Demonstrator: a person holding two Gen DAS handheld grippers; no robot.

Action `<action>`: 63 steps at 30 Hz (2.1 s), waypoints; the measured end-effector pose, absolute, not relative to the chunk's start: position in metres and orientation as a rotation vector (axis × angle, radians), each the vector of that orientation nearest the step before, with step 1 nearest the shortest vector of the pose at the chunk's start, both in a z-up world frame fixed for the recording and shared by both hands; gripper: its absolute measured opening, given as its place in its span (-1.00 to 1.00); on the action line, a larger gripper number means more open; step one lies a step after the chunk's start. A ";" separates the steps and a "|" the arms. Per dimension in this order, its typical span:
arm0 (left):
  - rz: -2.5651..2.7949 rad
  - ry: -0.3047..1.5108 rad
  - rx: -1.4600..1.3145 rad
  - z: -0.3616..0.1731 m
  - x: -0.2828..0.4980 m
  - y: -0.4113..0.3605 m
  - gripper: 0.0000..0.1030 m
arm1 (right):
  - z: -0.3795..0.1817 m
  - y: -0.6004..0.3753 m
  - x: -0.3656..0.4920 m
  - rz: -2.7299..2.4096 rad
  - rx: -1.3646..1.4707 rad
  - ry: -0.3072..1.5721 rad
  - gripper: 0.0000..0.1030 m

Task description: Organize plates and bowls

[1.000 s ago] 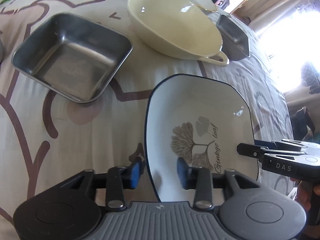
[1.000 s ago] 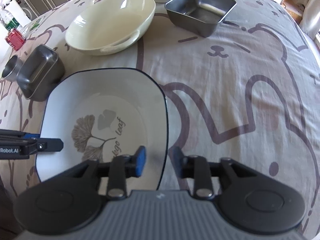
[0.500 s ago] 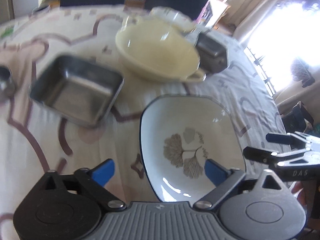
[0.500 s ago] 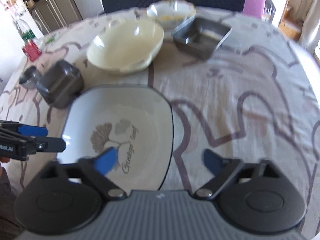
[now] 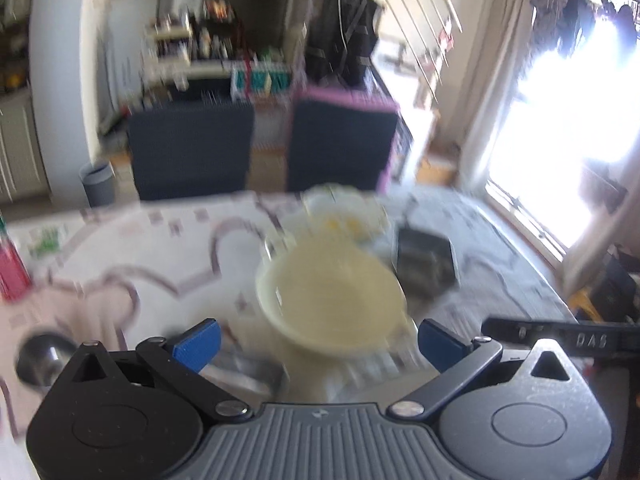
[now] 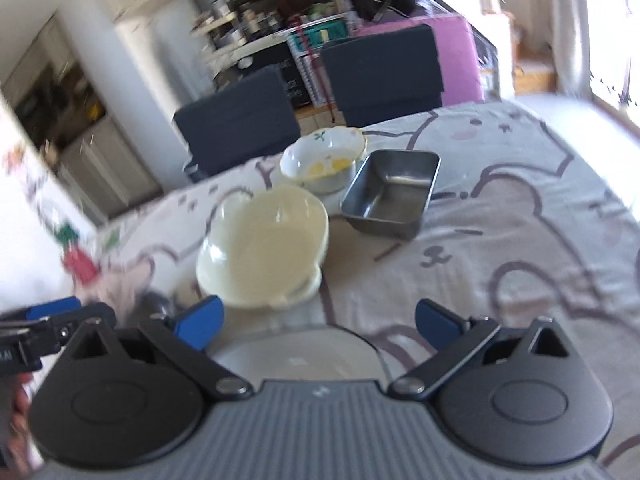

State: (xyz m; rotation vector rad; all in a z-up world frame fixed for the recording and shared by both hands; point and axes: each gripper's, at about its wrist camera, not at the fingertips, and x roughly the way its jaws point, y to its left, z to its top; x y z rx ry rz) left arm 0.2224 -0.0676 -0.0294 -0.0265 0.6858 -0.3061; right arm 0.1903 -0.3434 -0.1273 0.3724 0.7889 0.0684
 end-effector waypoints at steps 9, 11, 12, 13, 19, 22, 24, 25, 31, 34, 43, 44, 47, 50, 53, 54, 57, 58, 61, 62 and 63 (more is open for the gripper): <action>-0.260 0.647 -0.079 -0.040 0.293 -0.064 1.00 | -0.173 -0.337 0.248 -0.016 0.650 0.884 0.84; -0.258 0.668 -0.112 -0.049 0.306 -0.060 1.00 | -0.184 -0.337 0.259 -0.014 0.707 0.923 0.47; -0.257 0.680 -0.130 -0.053 0.313 -0.058 1.00 | -0.191 -0.337 0.263 -0.028 0.734 0.950 0.28; -0.258 0.694 -0.149 -0.057 0.319 -0.056 1.00 | -0.197 -0.337 0.265 -0.049 0.756 0.979 0.19; -0.290 0.711 -0.197 -0.071 0.349 -0.048 0.98 | -0.211 -0.327 0.280 0.004 0.725 1.030 -0.47; -0.287 0.724 -0.185 -0.079 0.361 -0.047 0.97 | -0.209 -0.328 0.281 0.004 0.702 1.035 -0.64; -0.282 0.741 -0.185 -0.084 0.367 -0.045 0.94 | -0.206 -0.333 0.282 -0.004 0.665 1.014 -0.73; -0.281 0.746 -0.182 -0.086 0.370 -0.045 0.89 | -0.203 -0.336 0.283 0.000 0.652 1.004 -0.77; -0.286 0.793 -0.226 -0.099 0.392 -0.038 0.39 | -0.198 -0.353 0.282 -0.037 0.608 0.944 -0.82; -0.290 0.820 -0.258 -0.107 0.400 -0.035 0.23 | -0.195 -0.361 0.282 -0.064 0.591 0.923 -0.80; -0.285 0.905 -0.283 -0.134 0.417 -0.041 -0.33 | -0.195 -0.364 0.302 -0.106 0.538 0.878 -0.74; -0.288 0.914 -0.288 -0.137 0.418 -0.042 -0.35 | -0.195 -0.364 0.302 -0.107 0.537 0.878 -0.74; -0.291 0.906 -0.290 -0.140 0.422 -0.045 -0.50 | -0.194 -0.363 0.303 -0.103 0.515 0.878 -0.74; -0.308 0.904 -0.269 -0.137 0.421 -0.050 -0.76 | -0.195 -0.360 0.304 -0.101 0.497 0.878 -0.74; -0.302 0.892 -0.166 -0.134 0.413 -0.056 -0.80 | -0.194 -0.356 0.304 -0.110 0.482 0.878 -0.73; -0.296 0.892 -0.167 -0.134 0.409 -0.054 -0.80 | -0.193 -0.355 0.304 -0.112 0.480 0.876 -0.73; -0.276 0.904 -0.182 -0.134 0.400 -0.045 -0.79 | -0.194 -0.352 0.307 -0.114 0.482 0.870 -0.71; -0.274 0.905 -0.179 -0.133 0.395 -0.041 -0.78 | -0.194 -0.350 0.308 -0.113 0.484 0.870 -0.70; -0.265 0.922 -0.198 -0.132 0.384 -0.027 -0.78 | -0.195 -0.347 0.311 -0.105 0.515 0.868 -0.67; -0.264 0.931 -0.213 -0.132 0.382 -0.022 -0.78 | -0.196 -0.347 0.312 -0.097 0.531 0.868 -0.66; -0.266 0.941 -0.229 -0.131 0.379 -0.017 -0.78 | -0.198 -0.347 0.313 -0.087 0.546 0.868 -0.66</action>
